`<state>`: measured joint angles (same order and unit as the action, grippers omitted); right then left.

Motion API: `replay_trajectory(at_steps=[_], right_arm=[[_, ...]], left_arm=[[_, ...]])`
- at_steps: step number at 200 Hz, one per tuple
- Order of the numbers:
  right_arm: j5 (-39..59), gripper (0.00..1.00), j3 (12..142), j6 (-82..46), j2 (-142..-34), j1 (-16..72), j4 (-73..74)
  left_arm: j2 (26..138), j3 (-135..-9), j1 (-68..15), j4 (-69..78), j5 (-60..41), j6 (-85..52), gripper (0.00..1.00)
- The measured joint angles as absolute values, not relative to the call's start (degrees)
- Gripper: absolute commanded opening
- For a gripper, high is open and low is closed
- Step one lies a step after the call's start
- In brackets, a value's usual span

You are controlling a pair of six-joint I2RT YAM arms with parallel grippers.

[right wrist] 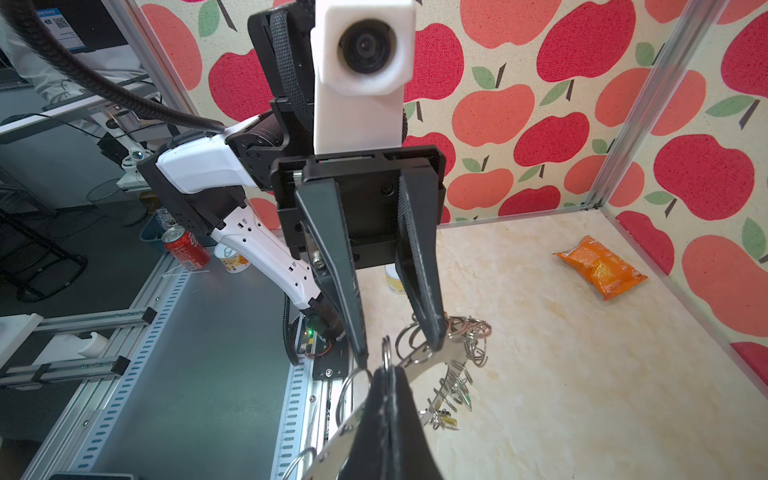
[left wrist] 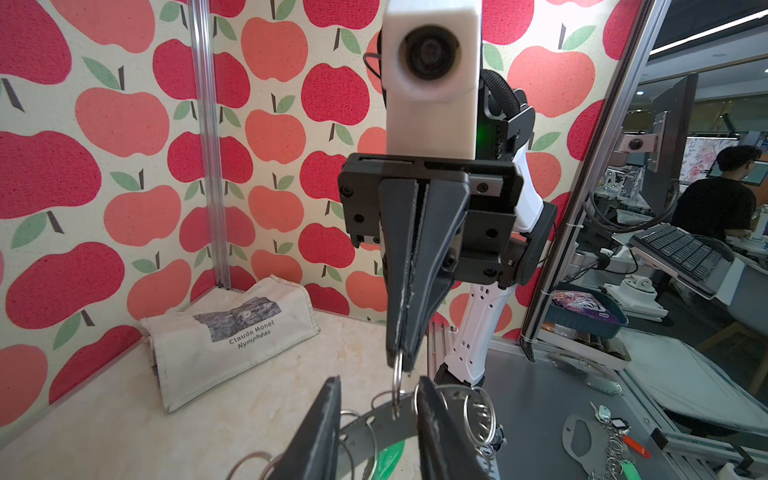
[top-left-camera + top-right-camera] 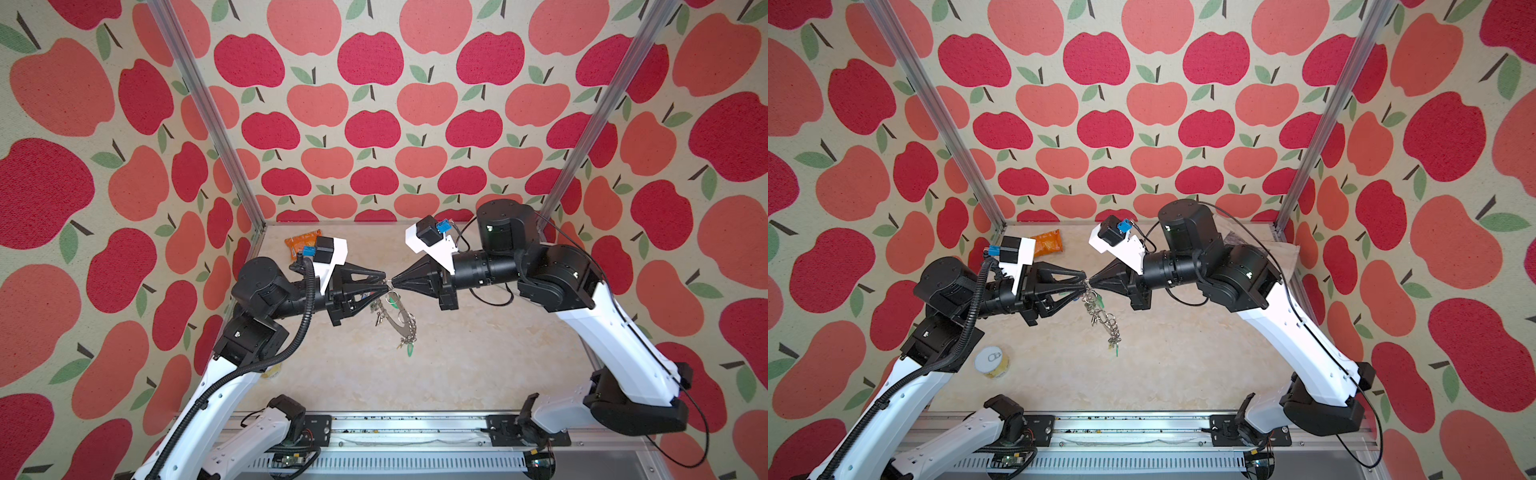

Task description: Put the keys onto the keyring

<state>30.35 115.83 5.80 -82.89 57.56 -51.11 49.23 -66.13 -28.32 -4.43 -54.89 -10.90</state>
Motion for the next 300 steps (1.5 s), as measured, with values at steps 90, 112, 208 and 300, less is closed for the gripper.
replay_trajectory(at_steps=[90, 112, 208, 300], right_arm=[[30.09, 0.0, 119.04, 6.42, -84.14, 57.56, -55.59], [30.09, 0.0, 119.2, 6.42, -84.33, 57.58, -56.1], [30.11, 0.0, 120.57, 6.68, -85.21, 57.3, -57.98], [29.45, 0.3, 120.55, 6.33, -84.86, 57.36, -56.53]], left_arm=[[49.98, -67.48, -29.54, -8.8, -54.92, -7.94, 0.31], [50.57, -67.81, -30.13, -9.1, -54.89, -7.49, 0.31], [51.66, -68.88, -31.79, -9.8, -54.26, -5.37, 0.0], [48.75, -63.86, -32.34, -1.32, -53.08, -7.14, 0.0]])
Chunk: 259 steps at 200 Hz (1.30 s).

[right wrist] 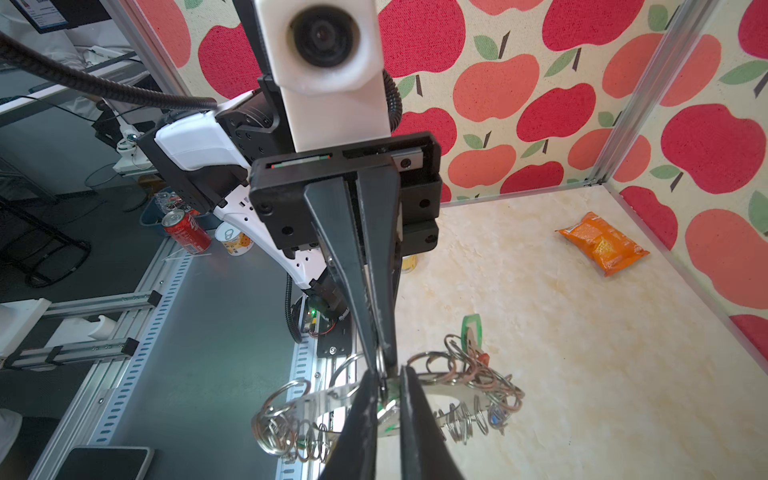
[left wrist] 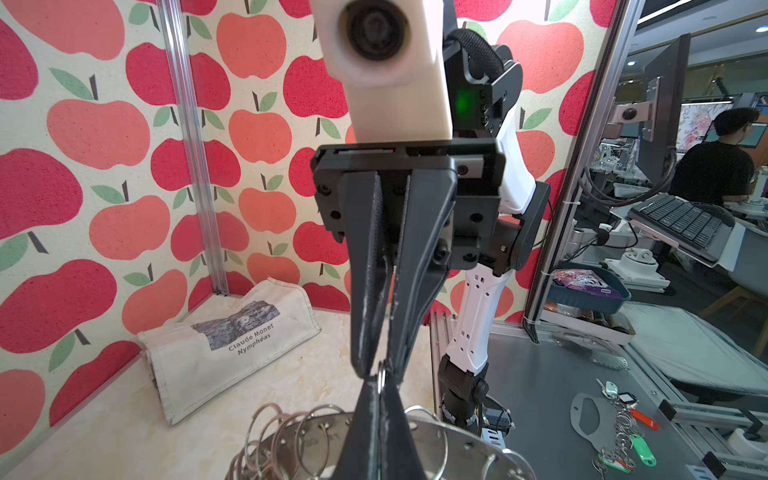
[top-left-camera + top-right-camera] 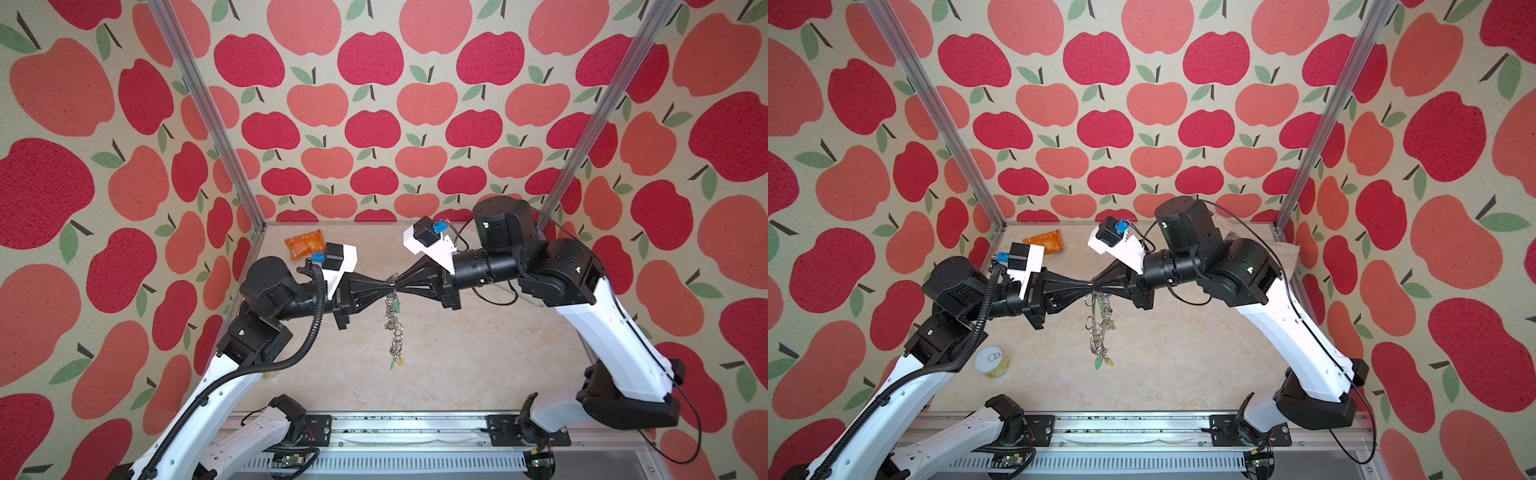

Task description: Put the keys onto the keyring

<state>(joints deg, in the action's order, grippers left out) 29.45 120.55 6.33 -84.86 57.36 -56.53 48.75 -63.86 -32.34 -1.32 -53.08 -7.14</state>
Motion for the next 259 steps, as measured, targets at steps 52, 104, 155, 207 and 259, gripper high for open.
replay_trajectory(at_steps=[52, 104, 155, 207, 259], right_arm=[[27.46, 0.39, 109.03, 3.66, -76.93, 57.36, -47.09], [26.5, 0.43, 96.25, -0.93, -71.53, 57.36, -34.54], [25.3, 0.46, 95.22, -1.56, -72.07, 57.76, -29.54], [23.99, 0.47, 94.65, -1.5, -72.03, 60.34, -26.55], [20.36, 0.4, 92.66, -0.36, -72.47, 62.89, -24.91]], left_arm=[[47.97, -56.62, -28.71, 20.36, -54.17, -17.34, 0.0], [50.33, -56.58, -27.49, 33.71, -55.7, -24.93, 0.0], [51.51, -56.58, -27.49, 37.65, -56.47, -27.66, 0.0], [51.81, -56.58, -27.44, 39.99, -56.64, -29.06, 0.0], [51.83, -56.58, -27.03, 40.64, -56.64, -29.5, 0.0]])
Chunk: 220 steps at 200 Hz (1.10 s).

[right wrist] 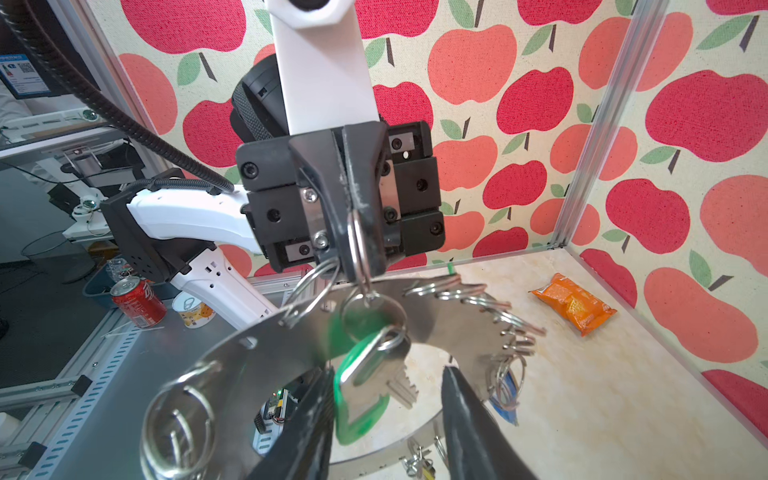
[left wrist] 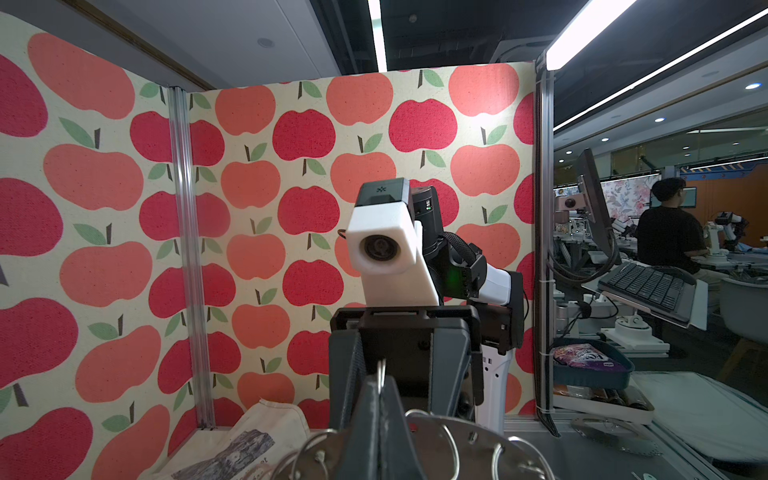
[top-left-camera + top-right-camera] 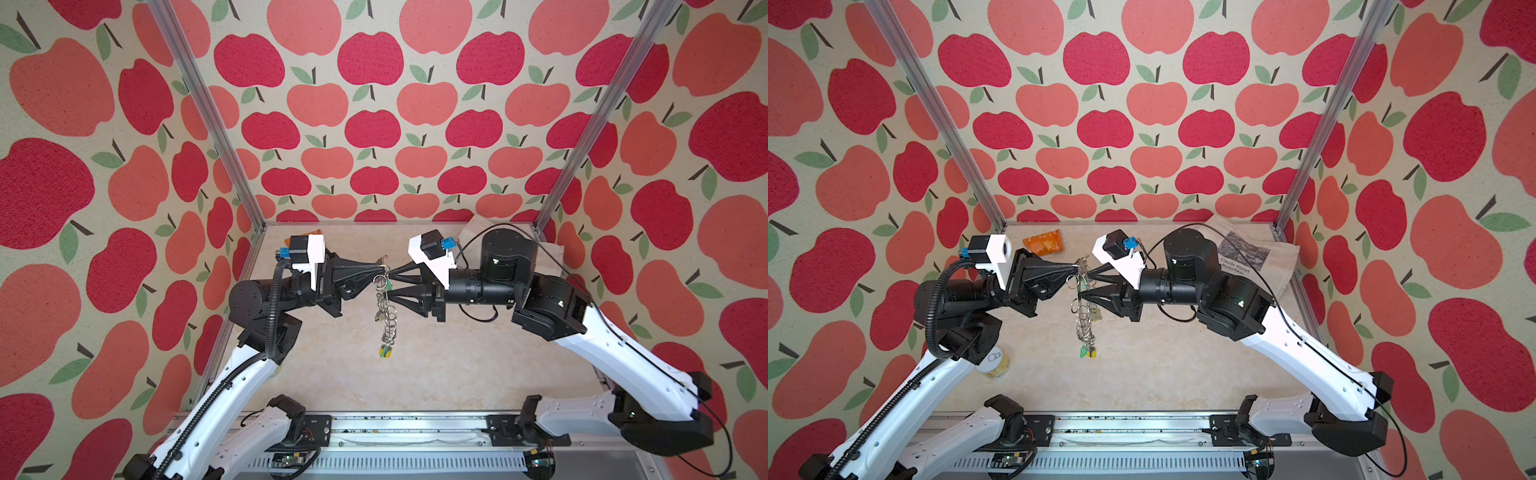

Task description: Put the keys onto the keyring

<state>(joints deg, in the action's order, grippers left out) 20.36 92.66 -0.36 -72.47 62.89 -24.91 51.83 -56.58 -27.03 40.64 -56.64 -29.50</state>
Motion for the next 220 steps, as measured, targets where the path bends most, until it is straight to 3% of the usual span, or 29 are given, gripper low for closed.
replay_trajectory(at_steps=[62, 87, 103, 220], right_arm=[[15.88, 0.26, 90.32, 0.82, -72.05, 64.16, -22.04], [14.48, 0.07, 89.03, 1.74, -71.37, 64.51, -20.34], [13.96, 0.0, 88.49, 1.96, -70.85, 64.75, -19.7], [11.18, 0.0, 96.73, 7.66, -71.37, 66.02, -28.14]], left_arm=[[51.77, -56.58, -26.85, 41.89, -56.64, -30.94, 0.0], [51.75, -56.58, -26.74, 42.7, -56.64, -31.66, 0.0], [51.75, -56.58, -26.59, 42.68, -56.64, -31.9, 0.0], [51.35, -56.58, -26.0, 42.15, -56.66, -32.08, 0.0]])
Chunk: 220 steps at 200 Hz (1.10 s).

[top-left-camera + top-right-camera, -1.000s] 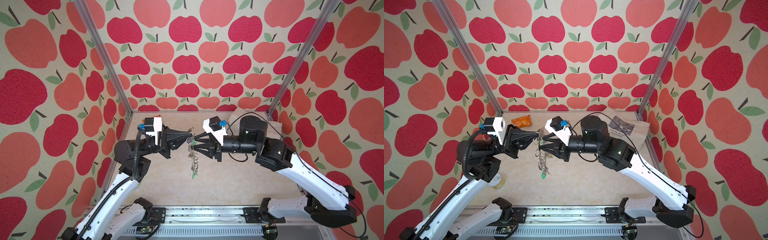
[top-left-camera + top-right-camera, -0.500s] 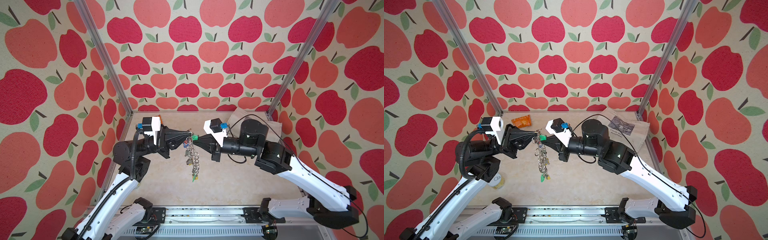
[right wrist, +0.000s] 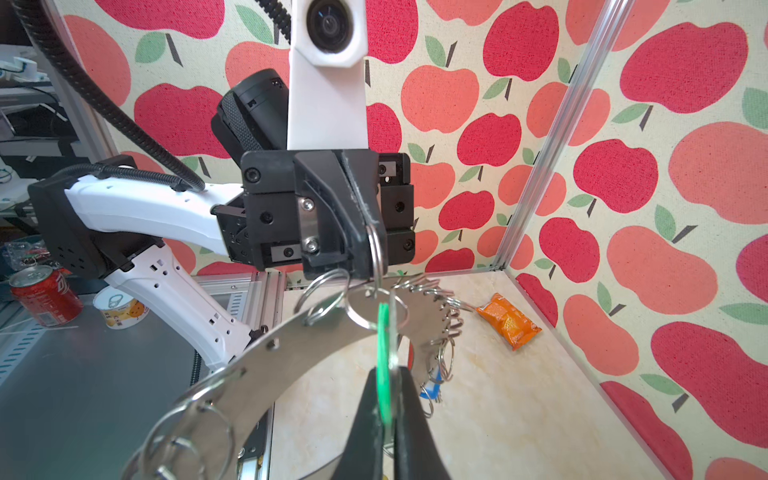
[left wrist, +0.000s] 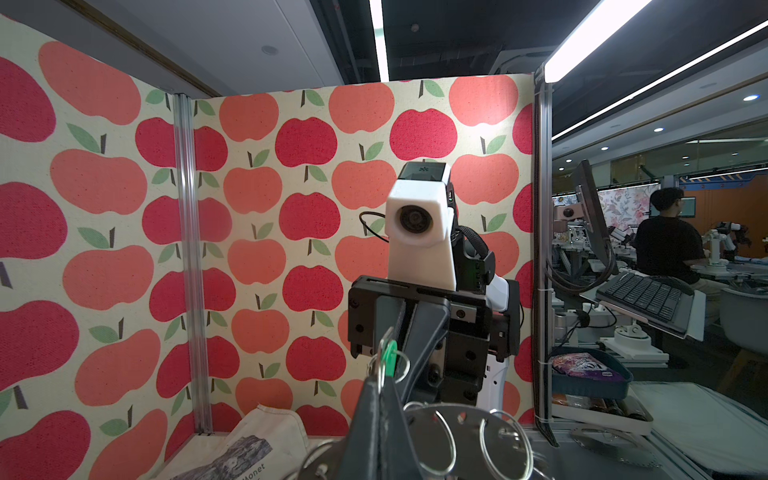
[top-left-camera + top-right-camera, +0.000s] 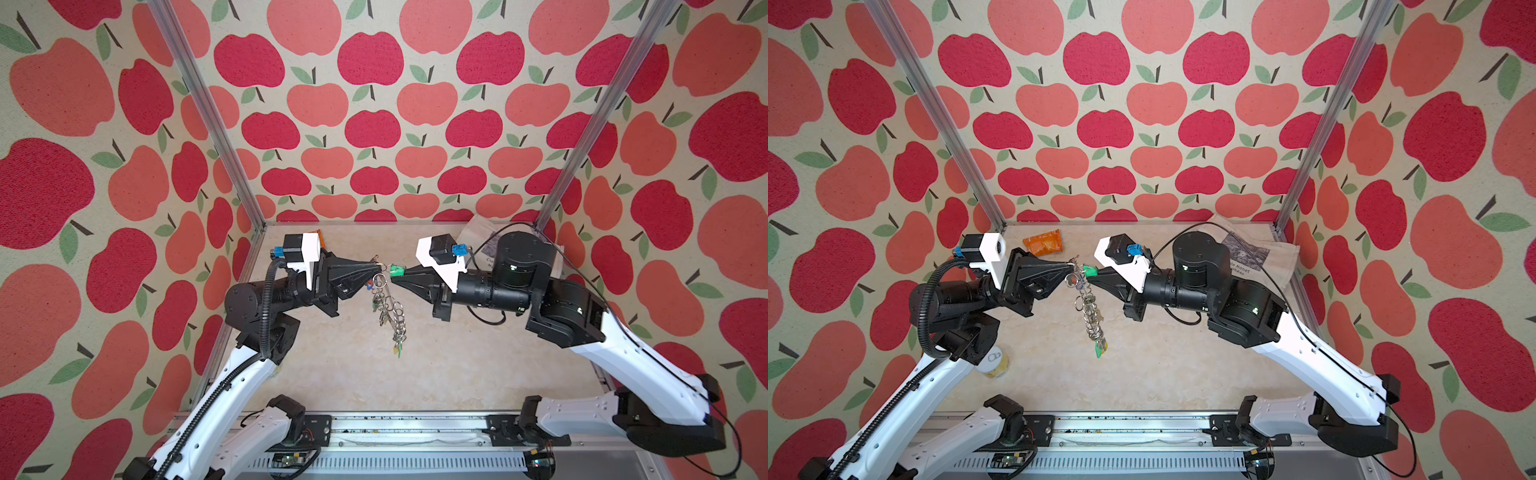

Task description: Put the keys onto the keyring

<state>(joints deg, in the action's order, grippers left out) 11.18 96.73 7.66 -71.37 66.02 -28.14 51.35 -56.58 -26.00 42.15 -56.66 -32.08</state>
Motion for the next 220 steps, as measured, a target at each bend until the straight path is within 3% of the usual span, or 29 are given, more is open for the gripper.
replay_trajectory(at_steps=[220], right_arm=[[-0.71, 0.0, 133.25, 20.45, -89.49, 70.67, -62.06]], left_arm=[[49.82, -56.49, -25.85, 36.91, -57.91, -30.52, 0.0]])
